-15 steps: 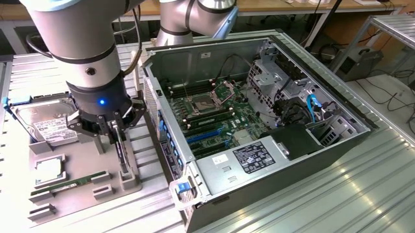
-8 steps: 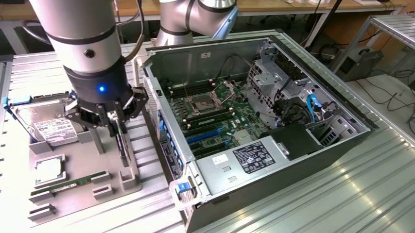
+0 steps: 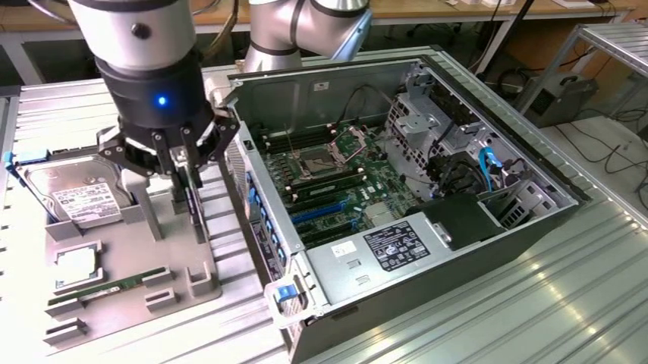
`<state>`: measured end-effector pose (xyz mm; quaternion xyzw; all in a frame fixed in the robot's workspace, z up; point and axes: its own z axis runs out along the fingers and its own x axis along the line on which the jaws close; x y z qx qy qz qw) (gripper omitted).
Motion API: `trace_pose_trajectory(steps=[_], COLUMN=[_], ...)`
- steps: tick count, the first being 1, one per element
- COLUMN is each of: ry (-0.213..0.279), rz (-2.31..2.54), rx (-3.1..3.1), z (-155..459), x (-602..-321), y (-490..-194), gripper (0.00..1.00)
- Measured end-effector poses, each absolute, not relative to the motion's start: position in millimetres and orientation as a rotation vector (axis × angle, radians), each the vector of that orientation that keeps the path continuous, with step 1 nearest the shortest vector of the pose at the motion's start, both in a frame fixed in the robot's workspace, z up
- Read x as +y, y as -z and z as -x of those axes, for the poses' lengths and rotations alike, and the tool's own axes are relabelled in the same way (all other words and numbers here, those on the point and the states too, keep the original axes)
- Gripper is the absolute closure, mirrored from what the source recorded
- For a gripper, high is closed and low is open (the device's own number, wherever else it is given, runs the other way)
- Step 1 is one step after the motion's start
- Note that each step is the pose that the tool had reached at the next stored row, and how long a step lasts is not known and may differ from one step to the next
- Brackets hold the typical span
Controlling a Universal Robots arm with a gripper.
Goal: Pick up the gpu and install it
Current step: 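Pick up the gpu and move the gpu toward the slot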
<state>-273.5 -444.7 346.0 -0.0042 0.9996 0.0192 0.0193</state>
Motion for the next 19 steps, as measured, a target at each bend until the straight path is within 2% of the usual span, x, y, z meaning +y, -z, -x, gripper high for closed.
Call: trace_pose_trajectory(steps=[12,19], ry=[-0.071,-0.093], rz=[0.013,0.012], rx=[3.102,3.103], z=[243,208], x=[-450,-453], y=[-413,-436], gripper=[0.74,0.74])
